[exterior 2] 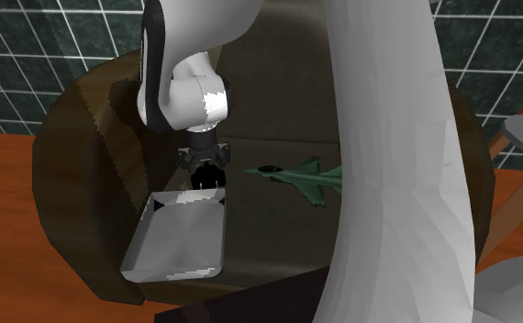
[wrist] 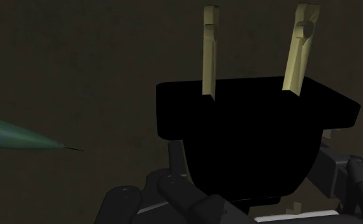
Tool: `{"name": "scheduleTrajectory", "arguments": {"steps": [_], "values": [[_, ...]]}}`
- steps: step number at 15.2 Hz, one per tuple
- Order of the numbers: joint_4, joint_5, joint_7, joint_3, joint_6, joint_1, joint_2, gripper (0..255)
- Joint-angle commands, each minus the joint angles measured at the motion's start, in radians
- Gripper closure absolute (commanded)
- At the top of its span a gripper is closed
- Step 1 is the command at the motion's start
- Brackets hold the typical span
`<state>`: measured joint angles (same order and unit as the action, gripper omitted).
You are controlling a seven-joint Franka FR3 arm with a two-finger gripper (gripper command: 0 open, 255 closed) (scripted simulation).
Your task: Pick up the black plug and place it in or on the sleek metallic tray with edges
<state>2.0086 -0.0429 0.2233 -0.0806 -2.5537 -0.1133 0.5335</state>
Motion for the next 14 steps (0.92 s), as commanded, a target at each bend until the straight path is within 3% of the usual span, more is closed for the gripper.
{"name": "scheduleTrajectory", "arguments": {"steps": [1,8,14], "values": [[0.0,0.0,0.0,0.0,0.0,0.0,0.0,255],[0.0,0.0,0.0,0.0,0.0,0.0,0.0,255],[0.006,0.007,-0.004,-0.006,0.059,0.004,-0.064,255]]}}
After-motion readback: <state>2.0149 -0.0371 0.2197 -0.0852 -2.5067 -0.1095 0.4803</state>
